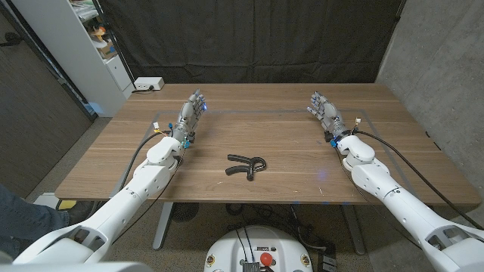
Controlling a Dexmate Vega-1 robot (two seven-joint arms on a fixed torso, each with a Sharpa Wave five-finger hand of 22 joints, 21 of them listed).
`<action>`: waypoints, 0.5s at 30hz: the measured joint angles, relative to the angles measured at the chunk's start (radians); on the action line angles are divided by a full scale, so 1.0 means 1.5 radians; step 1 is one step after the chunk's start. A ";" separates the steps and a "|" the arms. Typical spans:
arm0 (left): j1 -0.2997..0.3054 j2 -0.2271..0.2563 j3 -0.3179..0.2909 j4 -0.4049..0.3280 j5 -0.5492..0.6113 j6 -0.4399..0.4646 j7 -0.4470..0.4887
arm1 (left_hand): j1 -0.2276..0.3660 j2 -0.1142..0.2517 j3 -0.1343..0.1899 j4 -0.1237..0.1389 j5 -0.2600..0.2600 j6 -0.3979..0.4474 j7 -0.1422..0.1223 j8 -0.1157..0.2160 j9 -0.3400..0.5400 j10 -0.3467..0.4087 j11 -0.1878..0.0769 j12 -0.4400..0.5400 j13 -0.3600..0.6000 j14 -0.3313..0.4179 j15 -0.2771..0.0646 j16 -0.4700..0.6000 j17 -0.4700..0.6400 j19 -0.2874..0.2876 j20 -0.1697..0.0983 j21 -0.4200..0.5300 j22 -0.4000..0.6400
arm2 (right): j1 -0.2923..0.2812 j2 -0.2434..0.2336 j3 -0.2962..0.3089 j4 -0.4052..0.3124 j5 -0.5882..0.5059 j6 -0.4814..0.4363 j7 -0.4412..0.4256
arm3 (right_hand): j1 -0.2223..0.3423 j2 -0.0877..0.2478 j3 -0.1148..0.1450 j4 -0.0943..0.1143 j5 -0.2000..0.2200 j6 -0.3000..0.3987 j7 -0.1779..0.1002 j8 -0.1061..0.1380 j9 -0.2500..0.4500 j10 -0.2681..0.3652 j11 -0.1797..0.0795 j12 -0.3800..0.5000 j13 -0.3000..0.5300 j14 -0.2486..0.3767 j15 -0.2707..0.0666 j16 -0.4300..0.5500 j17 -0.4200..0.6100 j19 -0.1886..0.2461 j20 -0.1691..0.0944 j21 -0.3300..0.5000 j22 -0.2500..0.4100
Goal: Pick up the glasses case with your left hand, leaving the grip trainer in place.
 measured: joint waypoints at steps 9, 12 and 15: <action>0.003 -0.002 -0.003 -0.004 0.000 0.000 -0.002 | 0.000 0.000 0.000 0.000 0.000 0.000 0.000 0.000 0.000 -0.002 0.002 0.000 0.000 0.000 0.000 0.000 0.000 0.000 0.000 0.000 0.000 | -0.003 0.000 0.003 -0.002 0.000 -0.002 0.000 | 0.000 0.000 0.000 0.000 0.000 0.000 0.000 0.000 0.000 0.000 0.000 0.000 0.000 0.000 0.000 0.000 0.000 0.004 0.004 0.000 0.000; 0.004 -0.003 -0.004 -0.004 0.000 0.001 -0.003 | 0.000 0.000 0.000 0.000 0.000 0.000 0.000 0.000 0.000 -0.002 0.002 0.000 0.000 0.000 0.000 0.000 0.000 0.000 0.000 0.000 0.000 | -0.004 0.000 0.004 -0.003 0.000 -0.002 0.001 | 0.000 0.000 0.000 0.000 0.000 0.000 0.000 0.000 0.000 0.000 0.000 0.000 0.000 0.000 0.000 0.000 0.000 0.004 0.004 0.000 0.000; 0.005 -0.004 -0.005 -0.005 0.000 0.001 -0.003 | 0.000 0.000 0.000 0.000 0.000 0.000 0.000 0.000 0.000 -0.002 0.002 0.000 0.000 0.000 0.000 0.000 0.000 0.000 0.000 0.000 0.000 | -0.006 0.000 0.005 -0.004 0.000 -0.003 0.001 | 0.000 0.000 0.000 0.000 0.000 0.000 0.000 0.000 0.000 0.000 0.000 0.000 0.000 0.000 0.000 0.000 0.000 0.004 0.004 0.000 0.000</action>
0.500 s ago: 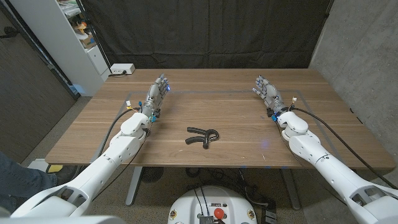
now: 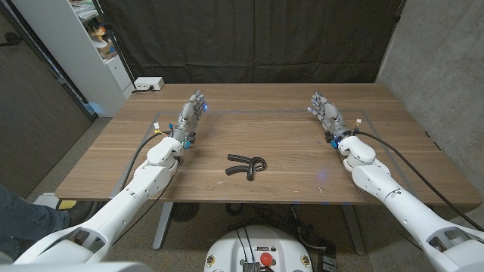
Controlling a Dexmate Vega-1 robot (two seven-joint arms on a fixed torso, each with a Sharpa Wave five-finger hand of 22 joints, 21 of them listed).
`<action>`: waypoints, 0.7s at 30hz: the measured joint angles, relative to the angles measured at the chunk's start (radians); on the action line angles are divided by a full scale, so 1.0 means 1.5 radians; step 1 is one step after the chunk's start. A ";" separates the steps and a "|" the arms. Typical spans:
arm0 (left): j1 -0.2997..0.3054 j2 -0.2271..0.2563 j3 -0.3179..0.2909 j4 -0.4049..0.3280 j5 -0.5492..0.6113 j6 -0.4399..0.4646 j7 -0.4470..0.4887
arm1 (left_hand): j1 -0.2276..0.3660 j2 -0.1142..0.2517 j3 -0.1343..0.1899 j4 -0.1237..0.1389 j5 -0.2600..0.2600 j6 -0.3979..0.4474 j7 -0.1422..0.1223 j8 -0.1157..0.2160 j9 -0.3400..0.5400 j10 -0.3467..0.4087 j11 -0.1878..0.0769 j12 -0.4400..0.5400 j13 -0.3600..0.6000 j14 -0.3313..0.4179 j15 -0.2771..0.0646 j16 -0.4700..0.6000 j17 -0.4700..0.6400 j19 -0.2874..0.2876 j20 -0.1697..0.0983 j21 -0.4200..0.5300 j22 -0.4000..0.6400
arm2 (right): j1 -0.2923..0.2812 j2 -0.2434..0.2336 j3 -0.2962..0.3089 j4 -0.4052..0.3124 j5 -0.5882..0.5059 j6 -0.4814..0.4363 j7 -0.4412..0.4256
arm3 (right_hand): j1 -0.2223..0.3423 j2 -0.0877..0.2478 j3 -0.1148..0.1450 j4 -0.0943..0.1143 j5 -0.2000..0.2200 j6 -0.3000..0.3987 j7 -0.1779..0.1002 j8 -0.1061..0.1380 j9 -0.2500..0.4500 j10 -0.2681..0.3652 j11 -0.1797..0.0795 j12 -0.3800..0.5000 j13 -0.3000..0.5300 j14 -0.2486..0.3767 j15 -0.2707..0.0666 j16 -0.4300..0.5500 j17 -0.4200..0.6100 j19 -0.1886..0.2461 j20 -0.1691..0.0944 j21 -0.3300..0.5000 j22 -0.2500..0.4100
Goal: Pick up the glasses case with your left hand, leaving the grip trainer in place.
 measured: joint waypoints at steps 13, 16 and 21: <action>0.005 0.000 -0.003 -0.005 0.002 -0.001 -0.005 | 0.000 0.000 0.000 0.000 0.000 0.000 0.000 0.000 0.000 0.000 0.000 0.000 0.000 0.000 0.000 0.000 0.000 -0.003 0.003 0.000 0.000 | -0.009 -0.002 0.005 -0.012 0.000 -0.002 -0.005 | 0.000 0.000 0.000 0.000 0.000 0.004 -0.004 0.000 0.000 0.000 0.000 0.000 0.000 0.000 0.000 0.000 -0.002 0.000 0.000 -0.004 0.000; 0.007 0.002 -0.004 -0.011 0.004 -0.001 -0.006 | 0.004 0.004 0.000 0.000 0.000 0.000 0.000 0.000 0.000 0.000 0.000 0.000 0.000 0.000 0.000 0.000 0.000 -0.004 0.004 0.000 0.000 | -0.010 -0.002 0.006 -0.014 0.000 -0.002 -0.007 | 0.000 0.000 0.000 0.000 0.000 0.004 -0.004 0.000 0.000 0.000 0.000 0.000 0.000 0.000 0.000 0.000 -0.002 0.000 0.000 -0.004 0.000; 0.014 0.008 -0.007 -0.022 0.007 -0.001 -0.002 | 0.004 0.004 0.003 -0.003 0.000 0.000 0.000 0.000 0.000 0.000 0.000 0.000 0.000 0.000 0.000 0.000 0.000 -0.004 0.004 0.000 0.000 | -0.015 -0.003 0.008 -0.016 0.000 -0.002 -0.009 | 0.000 0.000 0.000 0.000 0.000 0.003 -0.004 0.000 0.000 0.000 0.000 0.000 0.000 0.000 0.000 0.000 -0.002 0.000 0.000 -0.004 0.000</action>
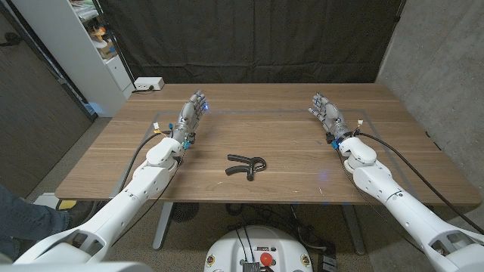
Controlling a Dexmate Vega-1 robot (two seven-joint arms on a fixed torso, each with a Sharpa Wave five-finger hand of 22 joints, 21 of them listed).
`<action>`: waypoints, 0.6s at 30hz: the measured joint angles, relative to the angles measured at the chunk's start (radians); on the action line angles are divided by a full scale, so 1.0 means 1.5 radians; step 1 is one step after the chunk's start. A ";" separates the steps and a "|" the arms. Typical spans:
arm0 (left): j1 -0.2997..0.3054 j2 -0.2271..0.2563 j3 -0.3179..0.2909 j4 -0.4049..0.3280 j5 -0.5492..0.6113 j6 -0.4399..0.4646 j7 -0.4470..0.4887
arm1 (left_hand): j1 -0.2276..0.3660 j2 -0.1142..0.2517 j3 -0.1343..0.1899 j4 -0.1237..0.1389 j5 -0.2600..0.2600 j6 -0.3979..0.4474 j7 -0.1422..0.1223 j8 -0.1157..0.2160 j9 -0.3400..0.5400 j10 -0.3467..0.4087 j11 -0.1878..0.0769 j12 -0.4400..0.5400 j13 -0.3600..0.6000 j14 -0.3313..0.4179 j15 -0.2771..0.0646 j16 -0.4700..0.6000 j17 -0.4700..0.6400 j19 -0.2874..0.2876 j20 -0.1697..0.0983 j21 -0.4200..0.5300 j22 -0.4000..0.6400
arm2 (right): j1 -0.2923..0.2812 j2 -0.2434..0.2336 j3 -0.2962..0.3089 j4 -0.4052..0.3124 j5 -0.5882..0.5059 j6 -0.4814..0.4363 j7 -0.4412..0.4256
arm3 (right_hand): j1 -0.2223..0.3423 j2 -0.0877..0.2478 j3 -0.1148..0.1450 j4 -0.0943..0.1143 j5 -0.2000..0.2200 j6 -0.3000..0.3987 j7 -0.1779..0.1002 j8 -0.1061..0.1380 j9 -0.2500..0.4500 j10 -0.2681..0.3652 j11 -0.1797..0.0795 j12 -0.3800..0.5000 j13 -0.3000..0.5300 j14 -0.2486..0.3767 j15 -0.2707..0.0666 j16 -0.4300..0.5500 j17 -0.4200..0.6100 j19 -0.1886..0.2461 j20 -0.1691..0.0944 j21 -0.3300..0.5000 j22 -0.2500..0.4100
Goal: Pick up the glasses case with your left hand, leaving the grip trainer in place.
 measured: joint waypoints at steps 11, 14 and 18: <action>0.022 0.016 -0.010 -0.030 0.006 0.006 0.015 | 0.003 0.003 0.000 0.000 0.000 0.000 0.000 0.000 0.000 0.000 0.000 0.000 0.000 0.000 0.000 0.000 0.000 0.000 0.000 0.000 0.000 | -0.009 -0.002 0.004 -0.005 0.003 0.001 -0.001 | 0.000 0.000 0.000 0.000 0.000 0.000 0.000 0.000 0.000 0.000 0.000 0.000 0.000 0.004 0.004 0.000 0.000 0.000 0.000 -0.004 0.000; 0.030 0.021 -0.014 -0.041 0.008 0.007 0.021 | 0.003 0.003 0.000 0.000 0.000 0.000 0.000 0.000 0.000 0.000 0.000 0.000 0.000 0.000 0.000 0.000 0.000 0.000 0.000 0.000 0.000 | -0.012 -0.004 0.005 -0.007 0.004 0.002 -0.001 | 0.000 0.000 0.000 0.000 0.000 0.000 0.000 0.000 0.000 0.000 0.000 0.000 0.000 0.004 0.004 0.000 -0.002 0.000 0.000 -0.007 0.000; 0.039 0.026 -0.018 -0.052 0.009 0.008 0.027 | 0.003 0.003 0.000 0.000 0.000 0.004 0.004 0.000 0.000 0.003 0.003 0.000 0.000 0.000 0.000 0.000 0.000 -0.004 0.004 0.000 0.000 | -0.015 -0.007 0.007 -0.010 0.006 0.003 -0.001 | 0.000 0.000 -0.003 -0.003 0.000 0.000 0.000 0.000 0.000 0.000 0.000 0.000 0.000 0.004 0.004 0.000 -0.003 0.000 0.000 -0.007 0.000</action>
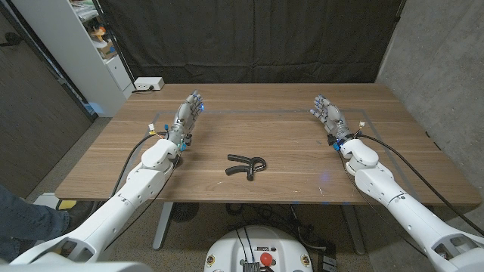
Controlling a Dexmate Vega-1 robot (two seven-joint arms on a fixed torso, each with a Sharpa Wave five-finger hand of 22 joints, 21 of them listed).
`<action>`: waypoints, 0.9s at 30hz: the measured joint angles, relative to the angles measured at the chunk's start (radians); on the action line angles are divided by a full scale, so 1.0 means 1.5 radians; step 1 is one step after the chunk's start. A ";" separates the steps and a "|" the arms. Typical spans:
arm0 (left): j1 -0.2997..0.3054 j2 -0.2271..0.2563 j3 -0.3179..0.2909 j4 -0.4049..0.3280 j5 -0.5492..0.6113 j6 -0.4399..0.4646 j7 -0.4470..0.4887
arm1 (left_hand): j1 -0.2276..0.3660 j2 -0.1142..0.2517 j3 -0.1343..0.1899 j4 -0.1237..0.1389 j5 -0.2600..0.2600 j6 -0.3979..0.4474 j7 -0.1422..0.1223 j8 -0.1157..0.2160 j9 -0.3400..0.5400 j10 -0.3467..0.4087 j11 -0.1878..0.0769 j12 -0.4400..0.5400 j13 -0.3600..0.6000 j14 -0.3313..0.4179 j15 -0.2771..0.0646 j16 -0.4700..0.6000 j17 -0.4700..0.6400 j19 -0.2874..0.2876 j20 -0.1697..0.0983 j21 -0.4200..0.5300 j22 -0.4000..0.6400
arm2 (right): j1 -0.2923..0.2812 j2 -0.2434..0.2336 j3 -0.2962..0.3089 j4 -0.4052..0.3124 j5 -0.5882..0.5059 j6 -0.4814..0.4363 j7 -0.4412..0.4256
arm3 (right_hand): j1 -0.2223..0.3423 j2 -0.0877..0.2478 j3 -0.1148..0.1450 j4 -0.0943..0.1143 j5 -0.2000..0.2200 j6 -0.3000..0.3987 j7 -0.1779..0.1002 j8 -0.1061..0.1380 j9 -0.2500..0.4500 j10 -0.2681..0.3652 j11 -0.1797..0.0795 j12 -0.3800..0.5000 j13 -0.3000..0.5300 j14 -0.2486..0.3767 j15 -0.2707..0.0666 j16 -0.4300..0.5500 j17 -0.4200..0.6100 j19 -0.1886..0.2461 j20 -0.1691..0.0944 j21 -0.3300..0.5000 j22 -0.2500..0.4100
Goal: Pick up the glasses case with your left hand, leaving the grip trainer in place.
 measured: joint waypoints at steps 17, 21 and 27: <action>0.043 0.024 -0.019 -0.054 0.009 0.014 0.024 | 0.003 0.003 0.003 -0.003 -0.003 0.000 0.000 0.000 0.000 0.000 0.000 0.003 0.000 0.004 0.004 0.003 0.000 0.000 0.000 0.000 0.000 | -0.004 -0.007 0.004 -0.002 0.005 0.001 0.011 | 0.000 0.000 -0.001 0.001 0.000 0.002 -0.003 0.000 0.000 0.004 -0.004 0.000 0.000 0.000 0.000 0.000 0.000 0.004 0.004 -0.005 0.000; 0.051 0.028 -0.023 -0.062 0.010 0.017 0.030 | 0.006 0.006 0.003 -0.003 -0.003 0.000 0.000 0.000 0.000 0.000 0.000 0.003 0.000 0.004 0.004 0.003 0.000 0.000 0.000 0.000 0.000 | -0.004 -0.007 0.004 0.001 0.005 0.001 0.012 | 0.000 0.000 -0.002 0.002 0.000 0.002 -0.003 0.000 0.000 0.004 -0.003 0.000 0.000 0.000 0.000 0.000 0.000 0.004 0.004 -0.005 0.000; 0.063 0.033 -0.028 -0.075 0.017 0.018 0.038 | 0.006 0.006 0.005 -0.005 -0.003 0.000 0.000 0.000 0.000 0.000 0.000 0.003 0.000 0.004 0.004 0.003 0.000 0.000 0.000 0.000 0.000 | -0.002 -0.006 0.004 0.002 0.005 0.002 0.012 | 0.004 0.004 -0.005 -0.001 0.000 0.002 -0.003 0.000 0.000 0.004 -0.003 0.000 0.000 0.000 0.000 0.000 0.000 0.004 0.004 -0.007 0.000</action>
